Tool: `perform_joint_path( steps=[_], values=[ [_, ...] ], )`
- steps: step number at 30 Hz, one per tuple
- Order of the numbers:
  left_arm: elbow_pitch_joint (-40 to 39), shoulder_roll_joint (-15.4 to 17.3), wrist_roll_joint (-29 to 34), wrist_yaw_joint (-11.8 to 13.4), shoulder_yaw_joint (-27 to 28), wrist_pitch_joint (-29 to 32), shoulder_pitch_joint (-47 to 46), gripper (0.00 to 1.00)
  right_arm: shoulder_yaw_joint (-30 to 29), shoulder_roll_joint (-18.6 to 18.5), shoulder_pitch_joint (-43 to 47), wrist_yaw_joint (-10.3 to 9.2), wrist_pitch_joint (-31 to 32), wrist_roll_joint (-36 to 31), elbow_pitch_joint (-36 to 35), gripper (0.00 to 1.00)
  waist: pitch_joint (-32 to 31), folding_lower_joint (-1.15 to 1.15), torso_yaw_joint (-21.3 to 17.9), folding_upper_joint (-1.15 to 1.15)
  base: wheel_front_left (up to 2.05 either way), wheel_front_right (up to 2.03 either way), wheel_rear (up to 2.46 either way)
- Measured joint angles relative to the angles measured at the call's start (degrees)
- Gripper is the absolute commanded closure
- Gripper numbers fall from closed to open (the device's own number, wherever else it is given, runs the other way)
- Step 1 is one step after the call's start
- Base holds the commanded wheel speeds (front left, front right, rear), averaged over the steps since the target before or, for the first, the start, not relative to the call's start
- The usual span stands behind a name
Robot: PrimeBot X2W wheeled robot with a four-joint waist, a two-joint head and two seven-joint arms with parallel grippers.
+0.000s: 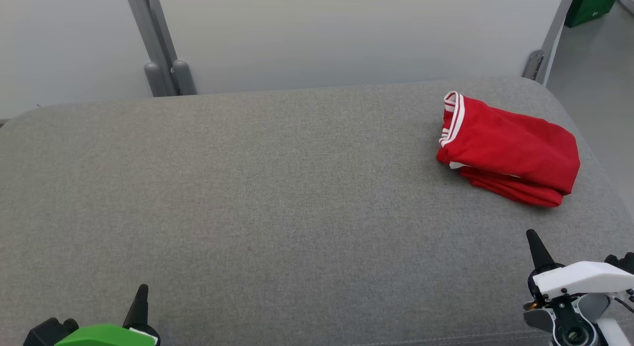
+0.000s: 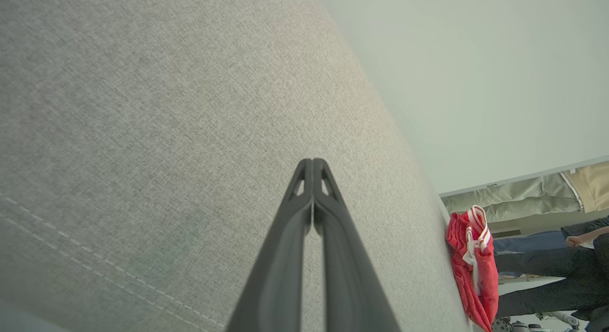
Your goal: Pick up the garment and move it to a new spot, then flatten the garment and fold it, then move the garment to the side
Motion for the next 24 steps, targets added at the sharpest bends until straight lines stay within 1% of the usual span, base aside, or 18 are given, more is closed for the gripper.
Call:
perform_joint_path(
  steps=[13,15,24],
  values=[
    [-0.43,-0.67,-8.53,-1.02,2.43,2.33,-2.3,1.0,-3.02,1.49,-1.24,1.85,2.43,8.75,-1.25,1.0,0.91,0.0,-0.24,0.0,0.0,0.0,0.0],
    [-0.52,-0.79,-9.44,-1.08,2.74,2.78,-2.61,1.0,-3.48,1.62,-1.35,1.87,2.9,10.31,-1.36,1.0,1.05,0.0,-0.28,0.0,0.0,0.0,0.0],
    [-0.73,-1.59,-15.26,-2.03,4.44,4.7,-4.22,1.0,-5.55,2.71,-2.3,3.38,4.61,16.35,-2.15,1.0,1.68,0.0,-0.45,0.0,0.0,0.0,0.0]
  ],
)
